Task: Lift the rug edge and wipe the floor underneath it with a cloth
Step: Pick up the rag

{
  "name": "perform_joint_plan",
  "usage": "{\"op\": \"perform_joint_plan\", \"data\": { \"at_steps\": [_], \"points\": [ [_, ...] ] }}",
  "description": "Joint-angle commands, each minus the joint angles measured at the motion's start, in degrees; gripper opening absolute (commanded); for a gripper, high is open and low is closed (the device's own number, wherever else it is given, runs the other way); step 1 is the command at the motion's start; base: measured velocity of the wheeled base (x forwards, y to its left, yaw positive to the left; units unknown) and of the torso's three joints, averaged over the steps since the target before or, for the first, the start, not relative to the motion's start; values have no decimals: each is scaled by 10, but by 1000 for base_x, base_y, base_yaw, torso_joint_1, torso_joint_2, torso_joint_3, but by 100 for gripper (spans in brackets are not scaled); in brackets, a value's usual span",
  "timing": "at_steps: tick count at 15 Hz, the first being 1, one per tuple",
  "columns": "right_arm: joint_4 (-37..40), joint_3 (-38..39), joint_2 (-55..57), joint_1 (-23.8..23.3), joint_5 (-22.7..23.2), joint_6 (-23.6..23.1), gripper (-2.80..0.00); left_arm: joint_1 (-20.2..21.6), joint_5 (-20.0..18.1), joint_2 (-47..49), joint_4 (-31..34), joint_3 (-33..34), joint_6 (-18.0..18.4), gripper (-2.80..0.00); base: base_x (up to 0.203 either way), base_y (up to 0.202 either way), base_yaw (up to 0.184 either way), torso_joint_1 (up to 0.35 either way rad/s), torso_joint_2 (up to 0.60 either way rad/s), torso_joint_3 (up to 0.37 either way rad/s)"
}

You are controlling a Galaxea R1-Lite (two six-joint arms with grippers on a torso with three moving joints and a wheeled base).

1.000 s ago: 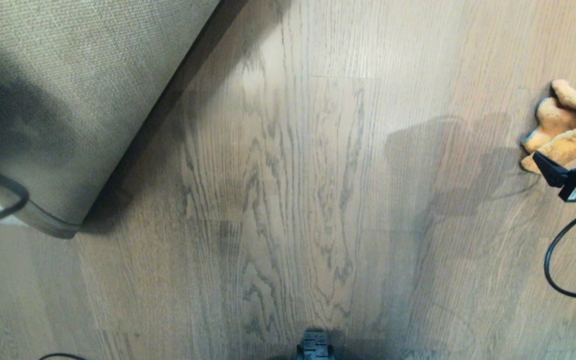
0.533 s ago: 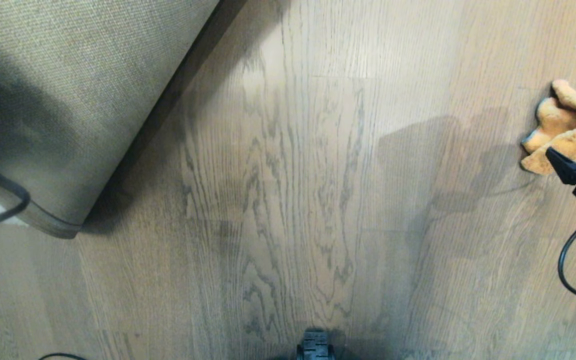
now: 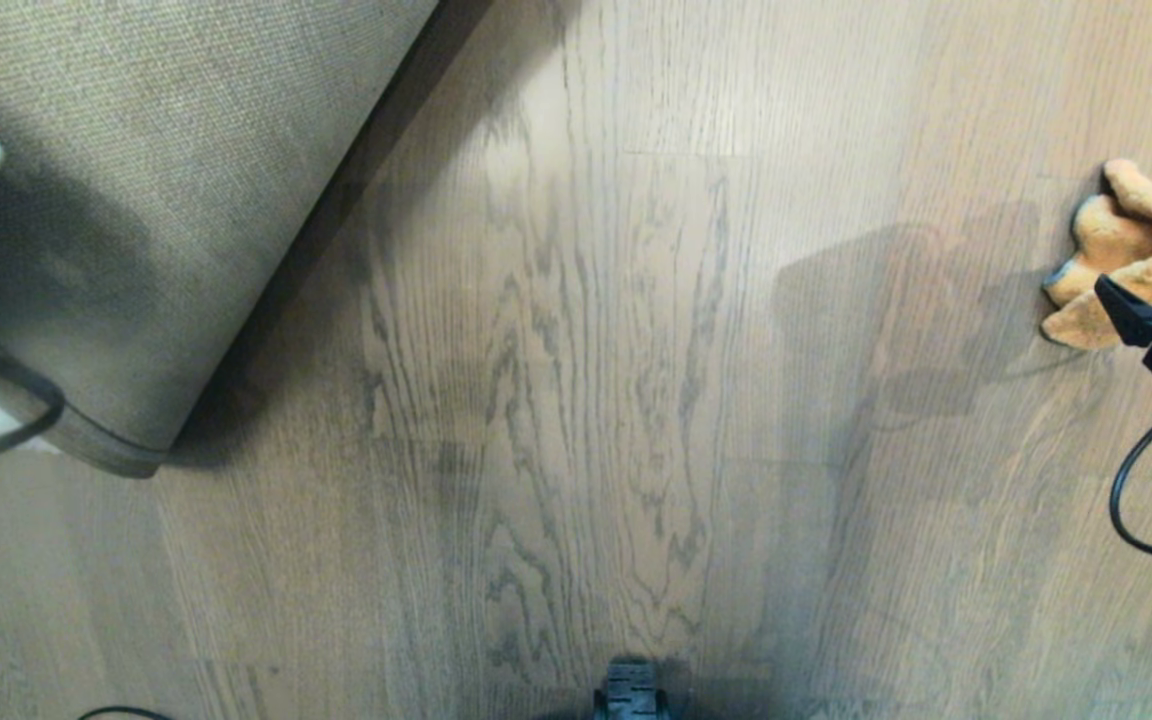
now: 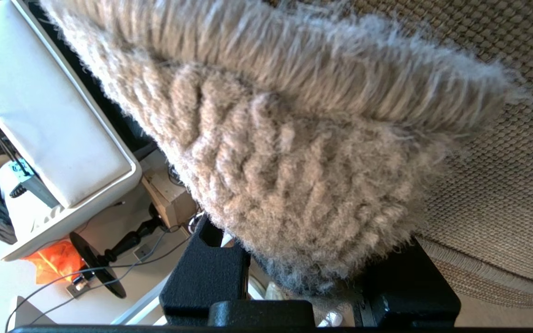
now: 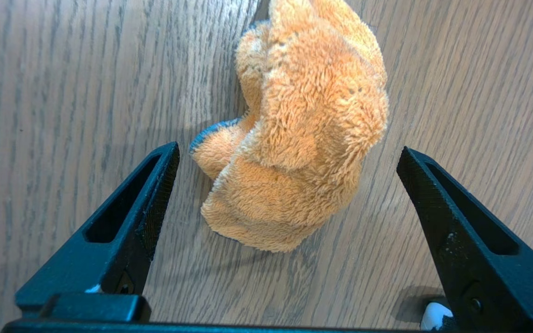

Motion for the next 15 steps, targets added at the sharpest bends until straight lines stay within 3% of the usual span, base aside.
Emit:
{"op": "perform_joint_plan", "data": {
  "at_steps": [1,14,15],
  "points": [
    [-6,-1,13,0,0,-1,0,0,4,1,-3,1,-1,-280,0,0,0,0,0,0],
    [-16,-75,72,-1,0,-3,0,0,5,8,-3,2,-2,-280,0,0,0,0,0,0],
    [-22,-73,73,-1,1,0,-280,0,5,8,-3,2,-2,-280,0,0,0,0,0,0]
  ]
}}
